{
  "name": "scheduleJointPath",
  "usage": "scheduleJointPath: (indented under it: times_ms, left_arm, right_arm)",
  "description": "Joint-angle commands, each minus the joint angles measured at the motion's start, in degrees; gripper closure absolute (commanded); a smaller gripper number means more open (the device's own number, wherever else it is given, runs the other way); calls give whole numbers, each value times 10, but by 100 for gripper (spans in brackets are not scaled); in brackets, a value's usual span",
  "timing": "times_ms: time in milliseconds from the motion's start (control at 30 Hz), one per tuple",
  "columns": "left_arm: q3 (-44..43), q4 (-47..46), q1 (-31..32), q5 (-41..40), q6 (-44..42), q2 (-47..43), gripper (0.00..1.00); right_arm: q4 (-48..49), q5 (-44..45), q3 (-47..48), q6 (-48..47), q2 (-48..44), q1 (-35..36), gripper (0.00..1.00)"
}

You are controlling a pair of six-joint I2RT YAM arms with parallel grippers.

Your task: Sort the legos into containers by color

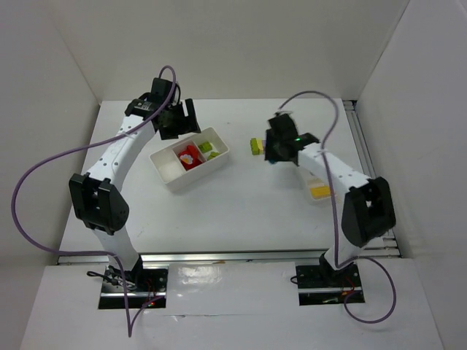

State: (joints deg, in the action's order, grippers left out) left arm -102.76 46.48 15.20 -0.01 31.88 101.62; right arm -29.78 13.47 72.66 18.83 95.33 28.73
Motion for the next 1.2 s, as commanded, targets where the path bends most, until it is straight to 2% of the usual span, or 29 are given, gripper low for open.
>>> scheduleJointPath:
  times_ms: [0, 233, 433, 567, 633, 667, 700, 767, 867, 933, 967, 1067, 1133, 1167]
  left_arm:
    - [-27, -3, 1, 11, 1, 15, 12]
    - [-45, -3, 11, 17, 1, 28, 12]
    - [-45, -3, 11, 12, -4, 28, 12]
    - [-39, 2, 11, 6, -4, 28, 12]
    - [-39, 2, 11, 6, 1, 28, 12]
    - [-39, 2, 11, 6, 1, 28, 12]
    - [-45, 2, 11, 6, 1, 33, 12]
    - [-46, 2, 11, 6, 1, 33, 12]
    - [-58, 2, 11, 12, 1, 38, 12]
    - [-58, 2, 17, 12, 1, 44, 13]
    - [-63, 2, 17, 12, 1, 49, 13]
    - [-63, 2, 17, 17, 1, 49, 13]
    - [-63, 2, 17, 17, 1, 49, 13]
    - [-63, 2, 17, 17, 1, 49, 13]
  right_arm:
    - [-42, 61, 20, 78, -61, -101, 65]
    - [-32, 52, 65, 84, -4, -214, 64]
    - [-21, 40, 126, 36, 81, -232, 63]
    - [-16, 28, 148, 11, 115, -232, 58]
    - [-16, 13, 154, 3, 126, -227, 43]
    - [-23, 13, 162, 3, 135, -227, 32]
    - [-28, 21, 162, 3, 135, -227, 17]
    - [-33, 33, 162, 3, 135, -221, 8]
    - [-14, 38, 136, 3, 97, -221, 7]
    - [-8, 38, 112, 9, 71, -227, 15]
    - [-1, 38, 106, 9, 65, -235, 30]
    - [-1, 38, 94, 21, 57, -247, 57]
    - [-6, 38, 89, 27, 57, -252, 72]
    - [-6, 31, 89, 33, 63, -252, 75]
